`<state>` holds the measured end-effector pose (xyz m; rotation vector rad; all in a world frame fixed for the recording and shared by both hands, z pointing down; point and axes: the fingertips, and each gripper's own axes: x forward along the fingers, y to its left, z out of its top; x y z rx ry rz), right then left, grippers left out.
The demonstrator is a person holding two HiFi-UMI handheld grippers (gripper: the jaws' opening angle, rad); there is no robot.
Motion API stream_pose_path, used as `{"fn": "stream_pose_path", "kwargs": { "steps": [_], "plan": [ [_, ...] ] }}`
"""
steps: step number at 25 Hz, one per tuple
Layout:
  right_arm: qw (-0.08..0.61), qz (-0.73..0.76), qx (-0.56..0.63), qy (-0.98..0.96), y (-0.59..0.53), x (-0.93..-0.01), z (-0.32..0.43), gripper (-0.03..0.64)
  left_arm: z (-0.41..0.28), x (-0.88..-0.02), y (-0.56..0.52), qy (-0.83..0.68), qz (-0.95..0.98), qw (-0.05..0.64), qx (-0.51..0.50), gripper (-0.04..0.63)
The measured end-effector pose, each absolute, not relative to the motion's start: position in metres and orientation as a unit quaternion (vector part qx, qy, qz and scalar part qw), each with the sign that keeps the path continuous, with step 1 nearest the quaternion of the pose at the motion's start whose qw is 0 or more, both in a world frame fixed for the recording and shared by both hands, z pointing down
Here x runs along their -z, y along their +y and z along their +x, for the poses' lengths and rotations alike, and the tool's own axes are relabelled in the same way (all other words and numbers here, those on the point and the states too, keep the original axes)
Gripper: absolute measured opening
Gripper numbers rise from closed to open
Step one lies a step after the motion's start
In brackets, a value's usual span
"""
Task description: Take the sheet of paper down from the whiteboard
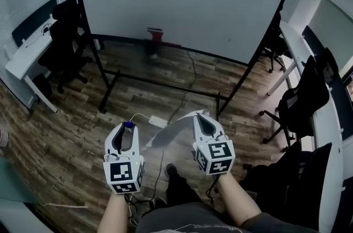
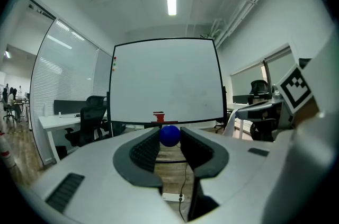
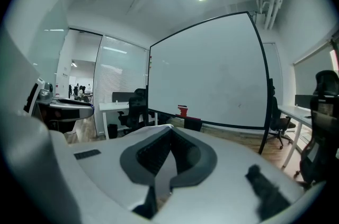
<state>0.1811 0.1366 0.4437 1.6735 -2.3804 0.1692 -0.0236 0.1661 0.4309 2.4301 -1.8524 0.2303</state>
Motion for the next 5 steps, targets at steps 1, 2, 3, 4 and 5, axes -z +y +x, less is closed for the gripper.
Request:
{"fn": "stream_pose_path", "kwargs": {
  "steps": [1,2,3,4,5],
  "plan": [
    [0.114,0.570,-0.059,-0.811,0.143,-0.445,0.181,0.021,-0.023,-0.432,0.172,-0.602,0.794,0.038,-0.075,0.126],
    [0.114,0.570,-0.060,-0.811,0.149,-0.446,0.180,0.021,-0.024,-0.432,0.177,-0.601,0.795,0.037,-0.075,0.126],
    [0.114,0.571,-0.061,-0.811,0.155,-0.447,0.179,0.021,-0.025,-0.433,0.182,-0.601,0.795,0.036,-0.075,0.126],
    [0.114,0.571,-0.061,-0.811,0.160,-0.448,0.179,0.021,-0.026,-0.433,0.187,-0.601,0.795,0.035,-0.076,0.126],
    [0.114,0.572,-0.061,-0.810,0.166,-0.448,0.178,0.021,-0.027,-0.434,0.192,-0.601,0.795,0.035,-0.076,0.126]
  ]
}}
